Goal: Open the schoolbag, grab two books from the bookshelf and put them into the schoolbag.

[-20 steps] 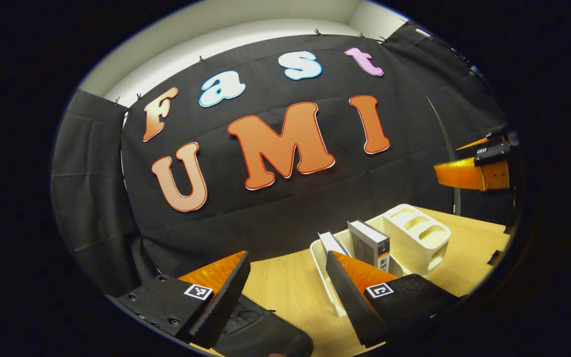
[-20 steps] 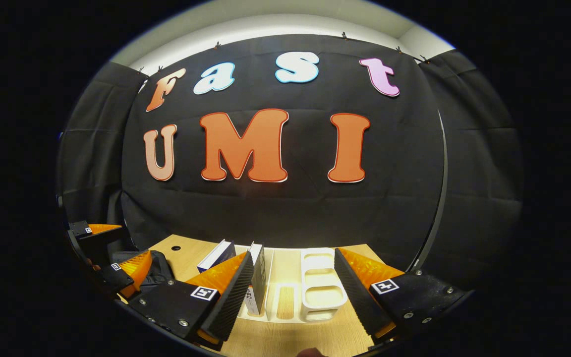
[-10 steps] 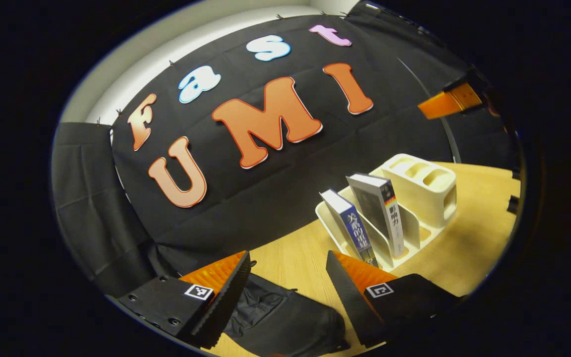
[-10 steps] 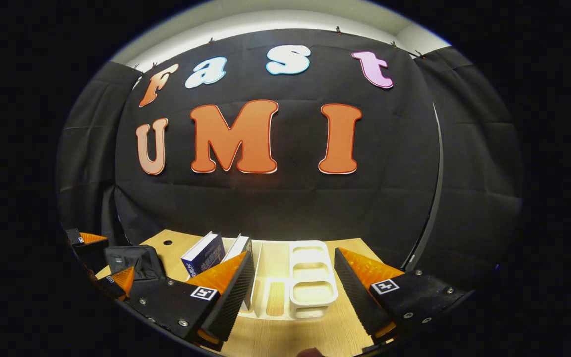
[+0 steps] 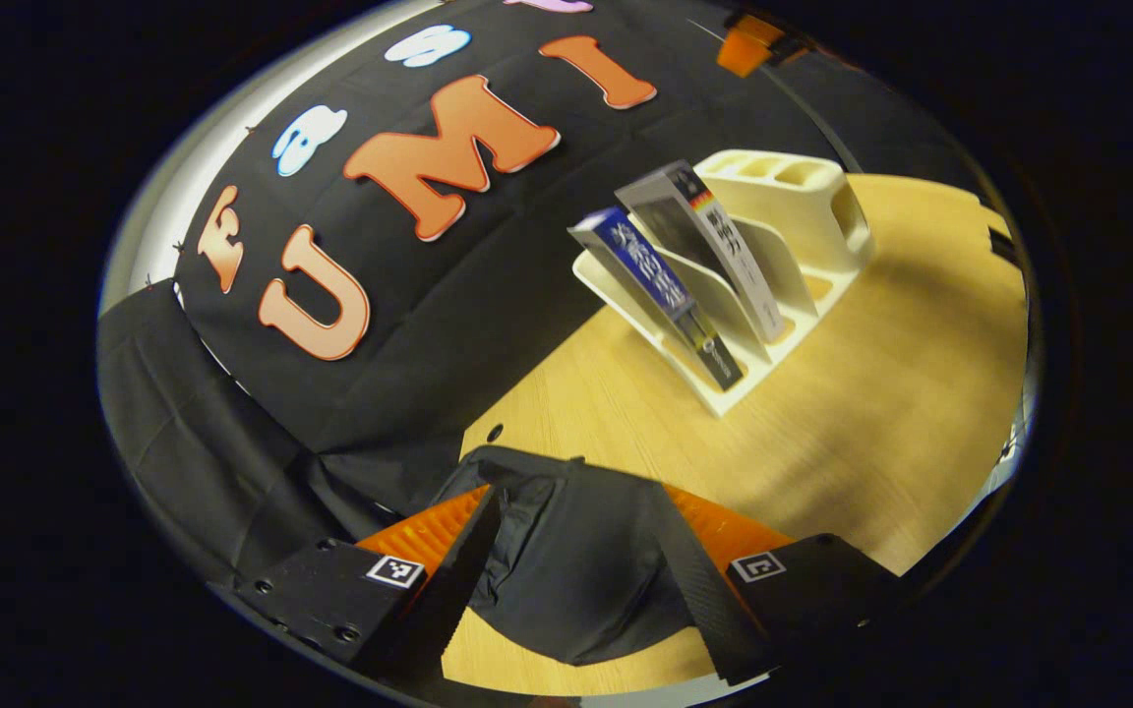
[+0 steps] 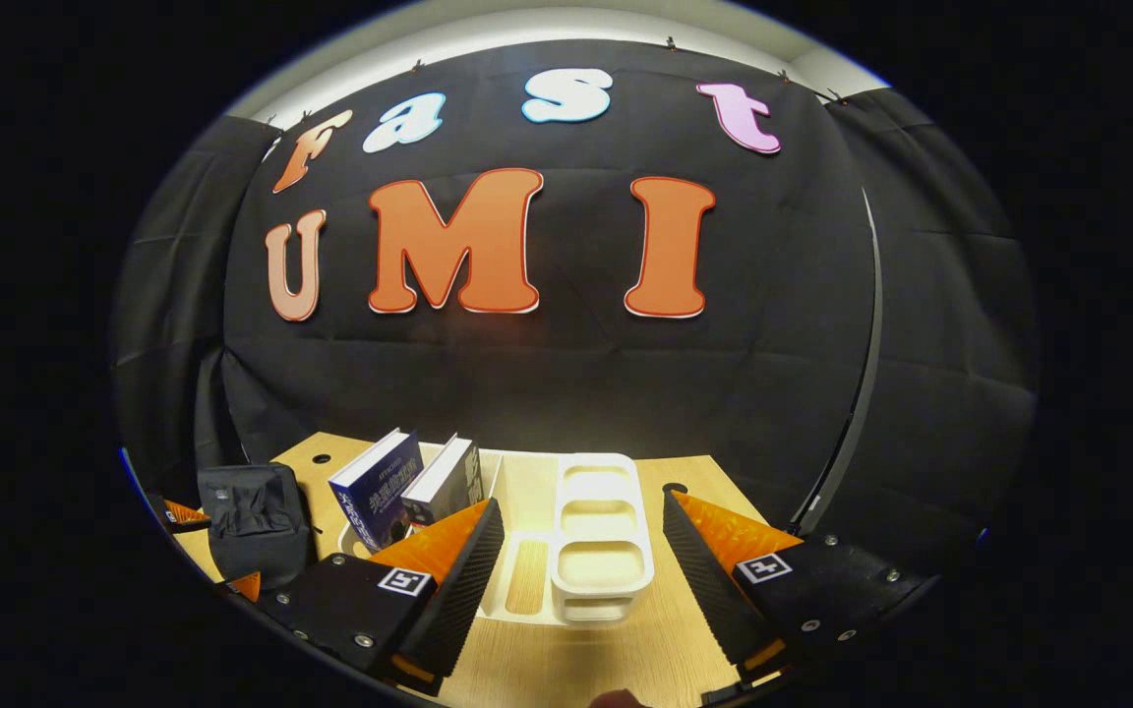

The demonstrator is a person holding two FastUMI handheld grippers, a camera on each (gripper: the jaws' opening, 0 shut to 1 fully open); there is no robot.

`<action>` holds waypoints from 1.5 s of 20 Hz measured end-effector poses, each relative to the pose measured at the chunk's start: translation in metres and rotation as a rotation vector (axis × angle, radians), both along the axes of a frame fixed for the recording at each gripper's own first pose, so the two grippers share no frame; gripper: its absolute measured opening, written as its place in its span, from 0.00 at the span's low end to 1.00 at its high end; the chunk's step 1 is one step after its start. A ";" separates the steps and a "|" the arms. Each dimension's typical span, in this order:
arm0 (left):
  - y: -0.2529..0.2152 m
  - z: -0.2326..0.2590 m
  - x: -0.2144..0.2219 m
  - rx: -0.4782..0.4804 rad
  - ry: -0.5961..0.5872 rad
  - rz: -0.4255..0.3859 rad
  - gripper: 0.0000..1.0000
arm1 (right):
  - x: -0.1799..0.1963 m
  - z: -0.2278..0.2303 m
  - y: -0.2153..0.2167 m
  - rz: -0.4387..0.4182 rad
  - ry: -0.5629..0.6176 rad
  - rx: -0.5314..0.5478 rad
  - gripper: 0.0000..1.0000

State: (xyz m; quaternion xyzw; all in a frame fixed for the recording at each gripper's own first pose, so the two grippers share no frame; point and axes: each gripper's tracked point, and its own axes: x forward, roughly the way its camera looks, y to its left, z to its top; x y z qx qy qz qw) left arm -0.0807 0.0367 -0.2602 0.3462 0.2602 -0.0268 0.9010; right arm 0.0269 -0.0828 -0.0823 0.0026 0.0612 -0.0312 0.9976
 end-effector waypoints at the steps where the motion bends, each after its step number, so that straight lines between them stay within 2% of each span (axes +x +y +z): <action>1: 0.004 -0.009 -0.005 0.026 0.020 0.005 0.97 | 0.001 -0.004 -0.001 0.004 0.007 -0.003 0.96; 6: 0.023 -0.055 -0.018 0.127 0.114 0.028 0.98 | 0.006 -0.006 0.004 0.033 0.009 -0.007 0.97; 9: 0.037 -0.071 -0.024 0.168 0.141 0.070 0.96 | 0.007 -0.003 -0.001 0.034 0.003 -0.003 0.97; 14: 0.054 -0.071 -0.007 0.163 0.130 0.156 0.95 | 0.005 0.000 -0.018 0.003 -0.005 0.001 0.97; 16: 0.052 -0.061 0.010 0.157 0.107 0.162 0.93 | 0.006 0.003 -0.026 -0.012 -0.013 0.007 0.97; 19: 0.056 -0.047 0.029 0.159 0.088 0.150 0.68 | 0.008 0.008 -0.031 -0.022 -0.020 0.017 0.97; 20: 0.058 -0.046 0.036 0.161 0.093 0.145 0.65 | 0.009 0.010 -0.032 -0.023 -0.022 0.017 0.97; 21: 0.061 -0.043 0.044 0.160 0.096 0.137 0.53 | 0.010 0.011 -0.033 -0.026 -0.026 0.018 0.97; 24: 0.069 -0.032 0.059 0.155 0.113 0.118 0.33 | 0.011 0.014 -0.034 -0.026 -0.029 0.031 0.97; 25: 0.072 -0.029 0.067 0.141 0.119 0.114 0.23 | 0.010 0.015 -0.035 -0.026 -0.032 0.031 0.96; 28: 0.077 -0.020 0.076 0.048 0.159 0.107 0.11 | 0.011 0.018 -0.033 -0.045 -0.035 0.005 0.97; 29: 0.080 -0.017 0.081 0.012 0.168 0.103 0.19 | 0.011 0.020 -0.032 -0.056 -0.036 -0.003 0.97; 30: 0.083 -0.014 0.084 -0.026 0.180 0.098 0.07 | 0.011 0.022 -0.029 -0.068 -0.035 -0.009 0.97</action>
